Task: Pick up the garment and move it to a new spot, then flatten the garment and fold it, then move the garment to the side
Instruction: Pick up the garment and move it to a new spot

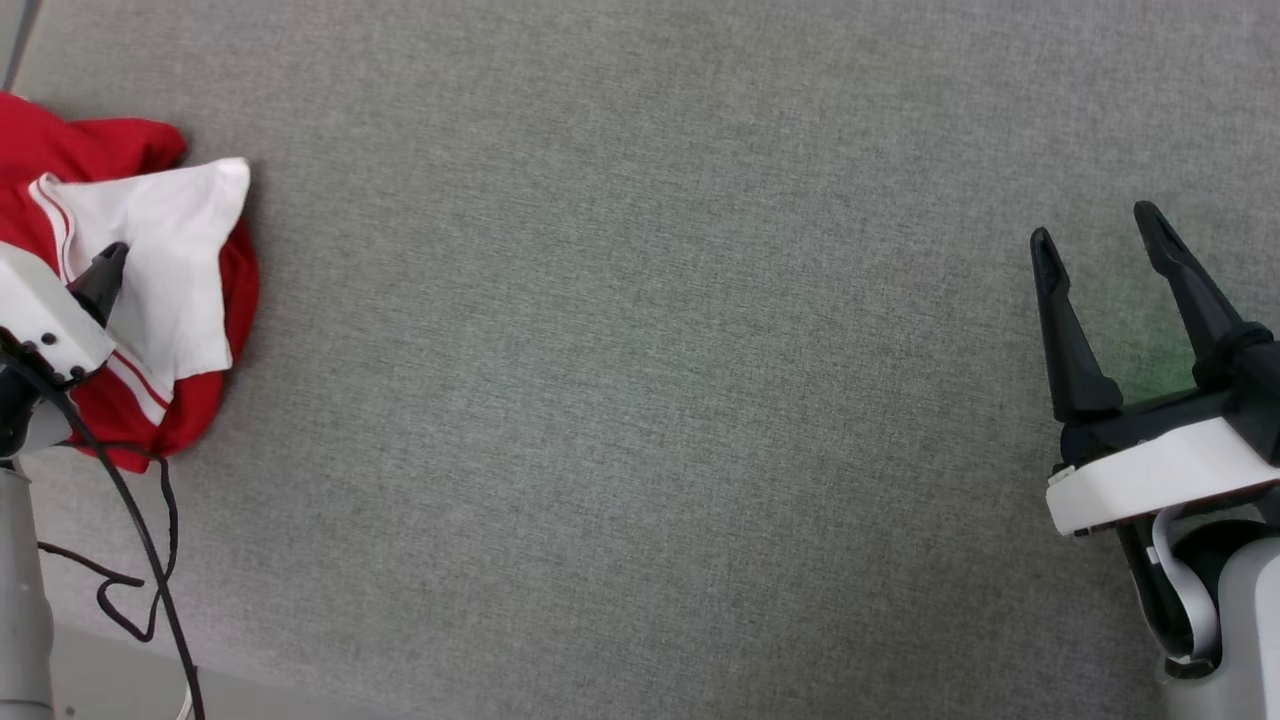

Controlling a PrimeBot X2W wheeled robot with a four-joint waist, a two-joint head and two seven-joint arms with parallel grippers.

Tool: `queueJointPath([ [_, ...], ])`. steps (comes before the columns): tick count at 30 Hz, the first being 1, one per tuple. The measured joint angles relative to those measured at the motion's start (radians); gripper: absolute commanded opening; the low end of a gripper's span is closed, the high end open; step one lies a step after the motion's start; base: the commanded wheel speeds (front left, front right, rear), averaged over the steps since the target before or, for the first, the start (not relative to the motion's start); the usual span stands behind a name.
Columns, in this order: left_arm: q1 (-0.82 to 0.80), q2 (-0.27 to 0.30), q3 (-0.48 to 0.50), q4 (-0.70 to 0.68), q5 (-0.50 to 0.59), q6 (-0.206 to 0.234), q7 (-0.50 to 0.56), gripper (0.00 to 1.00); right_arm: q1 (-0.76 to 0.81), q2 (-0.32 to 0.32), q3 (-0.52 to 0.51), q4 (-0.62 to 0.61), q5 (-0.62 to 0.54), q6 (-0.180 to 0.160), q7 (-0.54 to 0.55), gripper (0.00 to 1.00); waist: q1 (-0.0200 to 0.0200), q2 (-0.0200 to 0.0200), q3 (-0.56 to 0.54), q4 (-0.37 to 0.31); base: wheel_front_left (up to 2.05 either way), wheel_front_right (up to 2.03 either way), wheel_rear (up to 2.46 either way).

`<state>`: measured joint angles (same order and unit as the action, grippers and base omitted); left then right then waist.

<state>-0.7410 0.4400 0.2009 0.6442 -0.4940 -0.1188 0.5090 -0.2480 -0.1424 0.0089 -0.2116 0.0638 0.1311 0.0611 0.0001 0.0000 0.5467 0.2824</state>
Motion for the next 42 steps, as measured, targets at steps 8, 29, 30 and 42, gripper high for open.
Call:
queueJointPath([
  [8,0.004,-0.001,0.041,0.065,-0.091,0.031,0.165,0.91,-0.018,-0.010,0.004,0.001,0.007,0.000,0.001,1.00,-0.0002,0.0000,0.035,-0.023,0.00,0.00,0.00],
  [29,0.010,0.050,-0.016,-0.029,0.052,0.068,-0.158,0.00,0.044,0.054,-0.039,0.065,0.026,0.000,-0.039,1.00,-0.0002,0.0000,-0.169,-0.021,0.00,0.00,0.00],
  [30,0.011,0.047,-0.018,-0.029,0.057,0.071,-0.185,0.00,0.053,0.060,-0.046,0.069,0.025,0.000,-0.046,1.00,-0.0002,0.0000,-0.187,-0.021,0.00,0.00,0.00],
  [42,0.117,-0.050,-0.068,-0.102,0.119,0.106,-0.441,0.00,0.184,0.090,-0.113,0.103,0.067,0.000,-0.061,1.00,-0.0004,0.0000,-0.393,-0.052,0.00,0.00,0.00],
])
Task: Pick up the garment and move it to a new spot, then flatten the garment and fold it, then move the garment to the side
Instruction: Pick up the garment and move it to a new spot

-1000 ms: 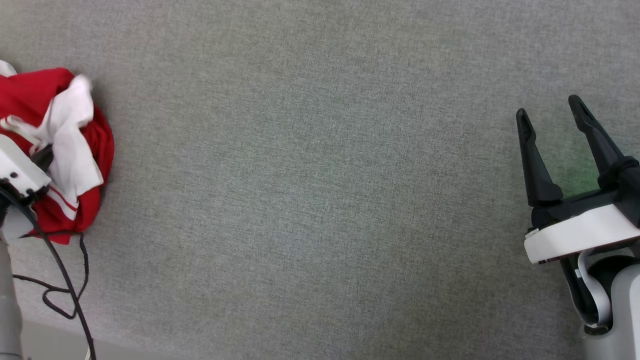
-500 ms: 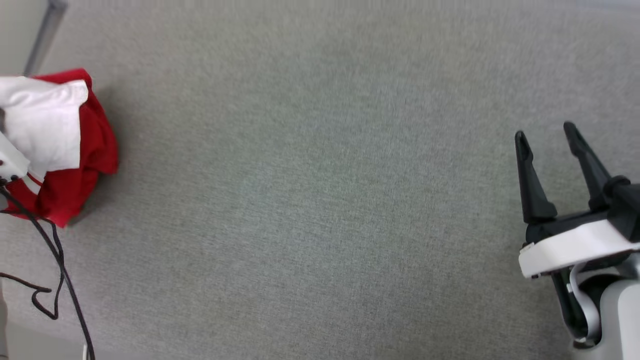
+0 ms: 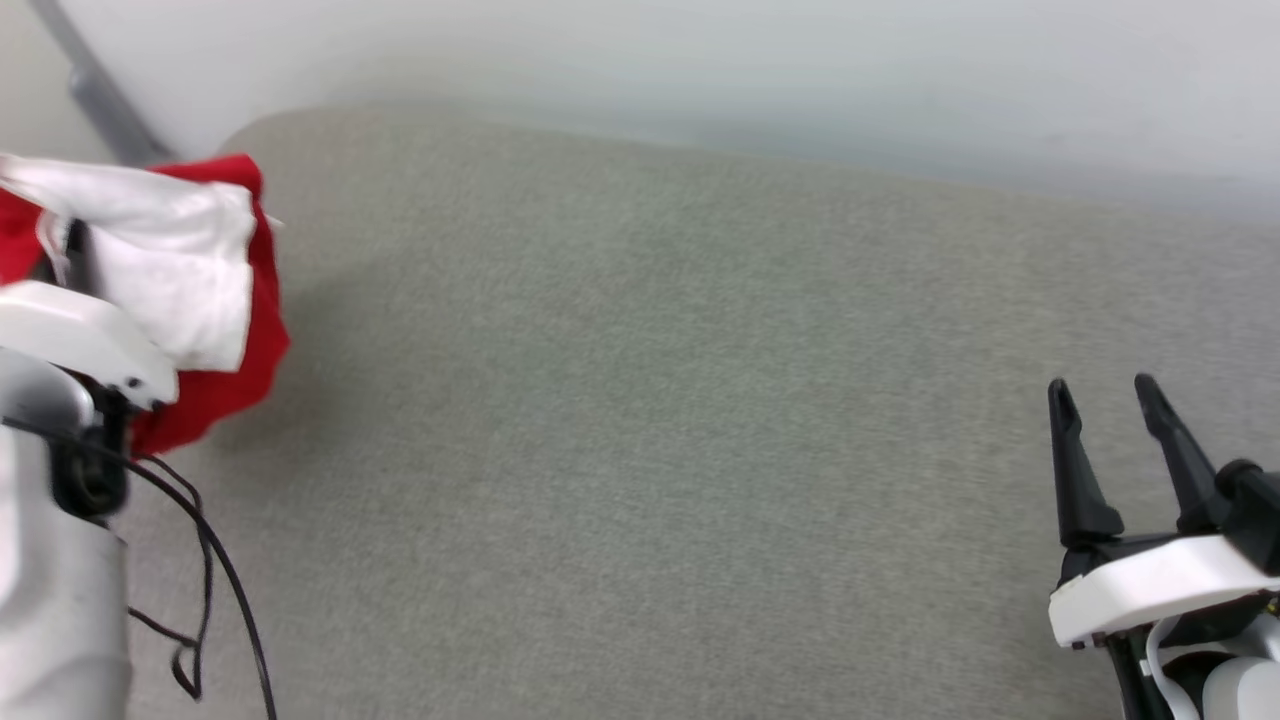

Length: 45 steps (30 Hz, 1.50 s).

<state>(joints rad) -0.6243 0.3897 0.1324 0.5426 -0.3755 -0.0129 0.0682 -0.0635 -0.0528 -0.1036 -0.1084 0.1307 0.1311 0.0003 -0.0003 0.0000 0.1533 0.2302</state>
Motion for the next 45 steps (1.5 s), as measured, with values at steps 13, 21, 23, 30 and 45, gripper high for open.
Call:
queueJointPath([
  [13,0.138,-0.136,-0.173,-0.204,0.037,-0.023,0.057,0.00,0.023,0.001,0.017,0.005,0.037,0.000,0.006,1.00,0.0002,0.0000,-0.042,-0.194,0.00,0.00,0.00],
  [21,0.174,-0.221,-0.334,-0.254,0.061,-0.069,0.122,0.00,0.000,0.001,0.027,0.032,0.057,0.000,-0.016,1.00,0.0003,0.0000,0.011,-0.304,0.00,0.00,0.00],
  [23,0.183,-0.243,-0.381,-0.258,0.065,-0.080,0.130,0.00,-0.010,0.001,0.035,0.042,0.065,0.000,-0.021,1.00,0.0003,0.0000,0.030,-0.327,0.00,0.00,0.00],
  [30,0.233,-0.279,-0.582,-0.235,0.078,-0.109,0.180,0.00,-0.040,0.001,0.043,0.069,0.081,0.000,-0.038,1.00,0.0004,0.0000,0.089,-0.382,0.00,0.00,0.00],
  [45,0.253,-0.284,-0.740,-0.214,0.036,-0.116,0.077,1.00,-0.058,0.001,0.042,0.100,0.065,0.000,-0.056,1.00,0.0004,0.0001,0.077,-0.348,0.00,0.00,0.00],
])
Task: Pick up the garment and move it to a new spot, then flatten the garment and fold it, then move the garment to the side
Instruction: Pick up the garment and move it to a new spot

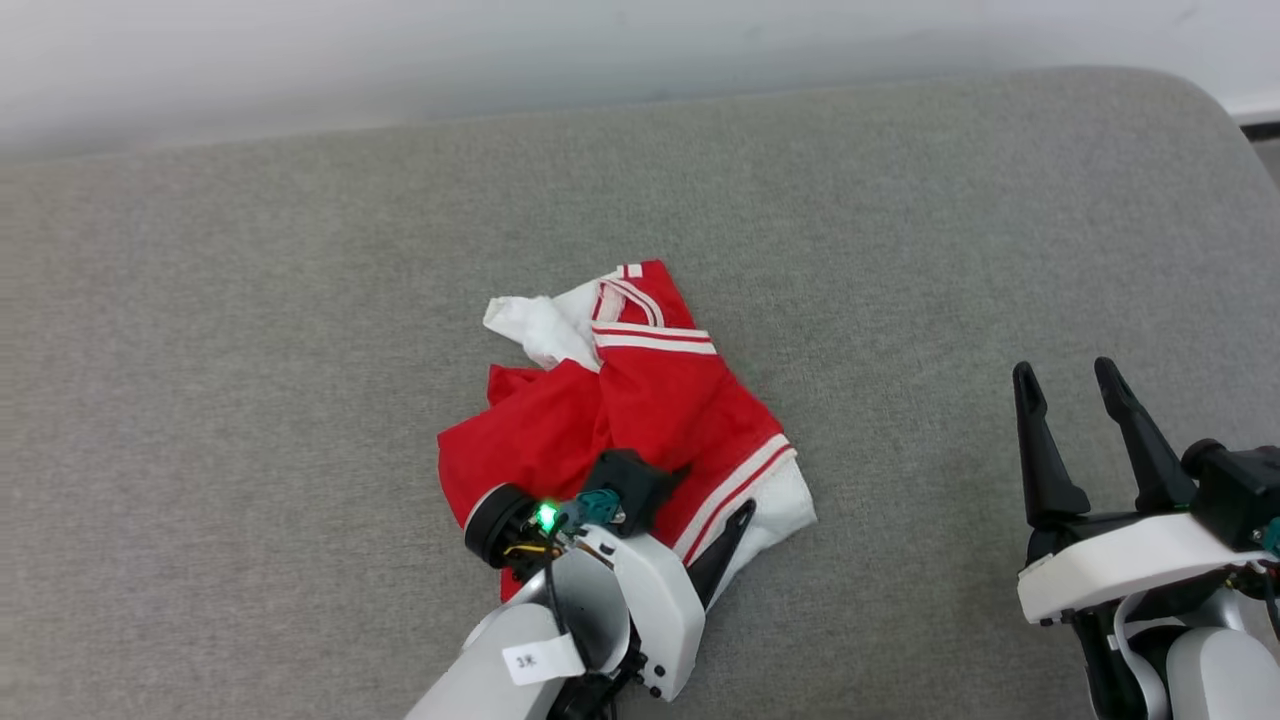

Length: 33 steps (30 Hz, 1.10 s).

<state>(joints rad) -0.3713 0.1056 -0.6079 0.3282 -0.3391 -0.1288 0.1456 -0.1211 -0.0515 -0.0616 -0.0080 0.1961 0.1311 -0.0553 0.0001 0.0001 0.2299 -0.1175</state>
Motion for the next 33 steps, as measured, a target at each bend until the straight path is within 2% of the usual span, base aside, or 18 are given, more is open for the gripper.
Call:
queueJointPath([
  [6,0.034,-0.015,0.041,-0.063,-0.017,0.036,-0.157,1.00,0.028,0.000,0.002,0.003,-0.013,0.000,0.017,1.00,-0.0001,0.0000,-0.065,0.025,0.00,0.00,0.00],
  [13,0.073,-0.008,0.107,-0.115,-0.005,0.121,-0.312,1.00,0.075,0.000,-0.001,-0.011,-0.024,0.000,0.048,1.00,-0.0001,0.0000,-0.141,0.062,0.00,0.00,0.00],
  [19,0.122,0.033,0.191,-0.109,-0.009,0.192,-0.363,1.00,0.118,0.000,0.001,-0.022,-0.030,0.000,0.074,1.00,-0.0002,-0.0001,-0.191,0.098,0.00,0.00,0.00],
  [26,0.178,0.105,0.275,-0.112,-0.026,0.245,-0.375,1.00,0.158,0.000,0.000,-0.038,-0.026,0.000,0.096,1.00,-0.0002,0.0000,-0.231,0.139,0.00,0.00,0.00],
  [33,0.252,0.163,0.317,-0.152,-0.035,0.272,-0.367,1.00,0.174,0.000,-0.008,-0.050,-0.022,0.000,0.106,1.00,-0.0002,-0.0001,-0.241,0.157,0.00,0.00,0.00],
])
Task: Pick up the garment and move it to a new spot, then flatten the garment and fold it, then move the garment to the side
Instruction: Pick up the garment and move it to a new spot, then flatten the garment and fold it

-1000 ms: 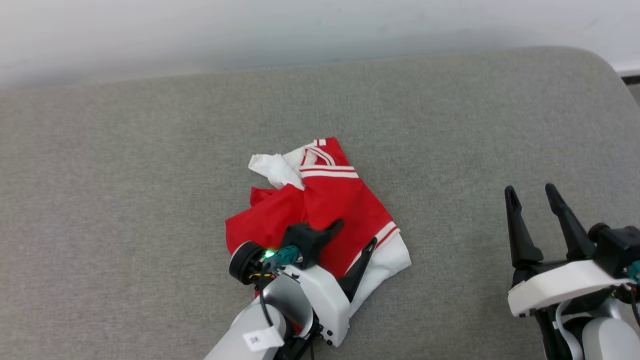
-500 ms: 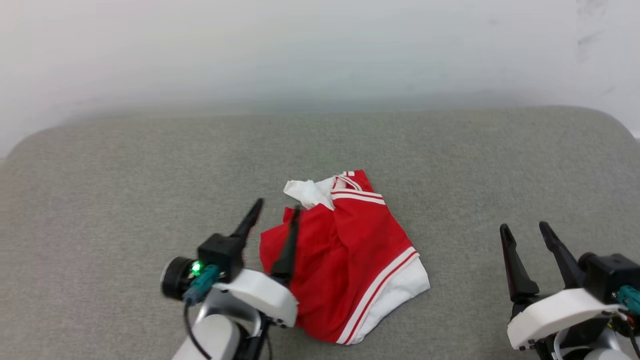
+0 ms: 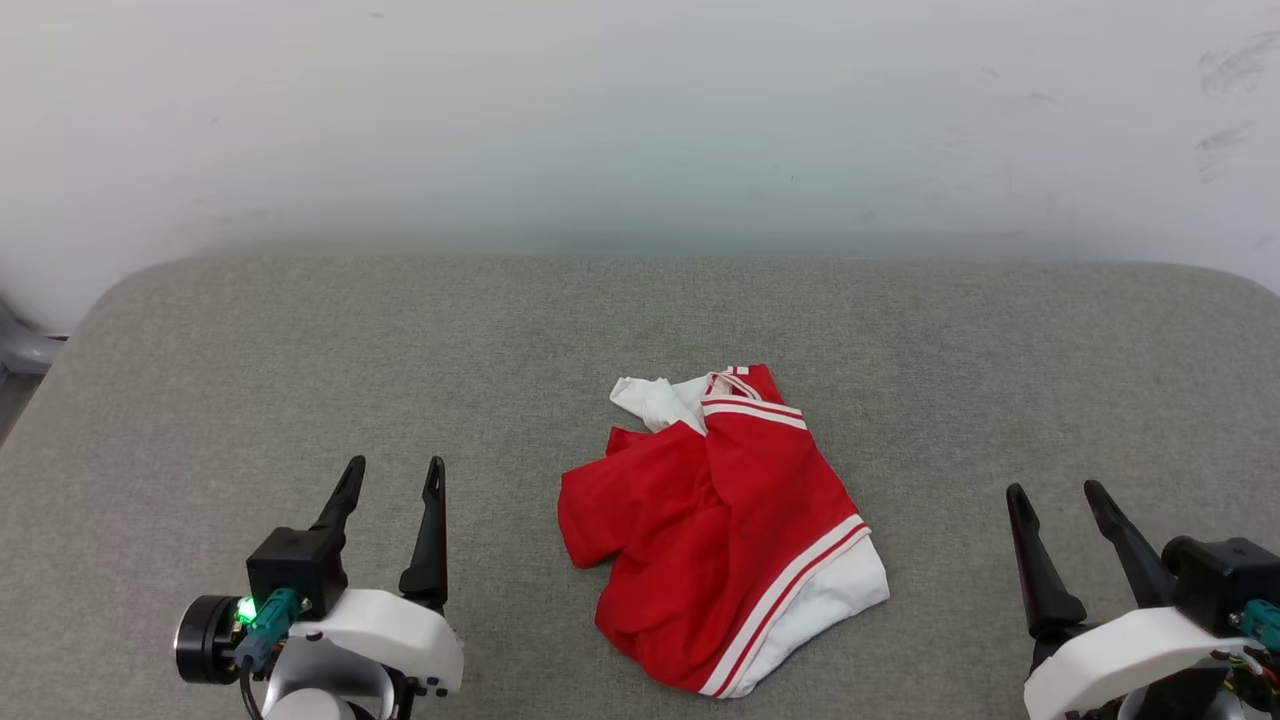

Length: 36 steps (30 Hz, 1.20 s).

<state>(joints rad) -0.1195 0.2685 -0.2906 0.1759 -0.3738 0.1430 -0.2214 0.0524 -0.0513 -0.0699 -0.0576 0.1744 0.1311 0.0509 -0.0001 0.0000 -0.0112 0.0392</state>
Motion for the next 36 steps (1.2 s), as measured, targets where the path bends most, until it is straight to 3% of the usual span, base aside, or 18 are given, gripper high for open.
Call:
queueJointPath([
  [17,0.029,0.011,-0.007,-0.059,-0.009,0.021,0.025,1.00,0.012,0.000,-0.025,-0.017,0.022,0.000,0.035,1.00,0.0000,0.0000,0.004,-0.006,0.00,0.00,0.00],
  [25,0.005,0.004,-0.015,-0.081,-0.009,0.022,0.011,1.00,-0.013,-0.043,-0.063,0.072,0.058,0.000,0.317,1.00,0.0001,0.0000,0.042,0.026,0.00,0.00,0.00],
  [36,-0.061,-0.031,-0.019,-0.084,-0.006,0.025,-0.019,1.00,-0.116,-0.161,0.185,0.114,0.216,0.000,0.557,1.00,0.0003,0.0000,0.145,0.085,0.00,0.00,0.00],
])
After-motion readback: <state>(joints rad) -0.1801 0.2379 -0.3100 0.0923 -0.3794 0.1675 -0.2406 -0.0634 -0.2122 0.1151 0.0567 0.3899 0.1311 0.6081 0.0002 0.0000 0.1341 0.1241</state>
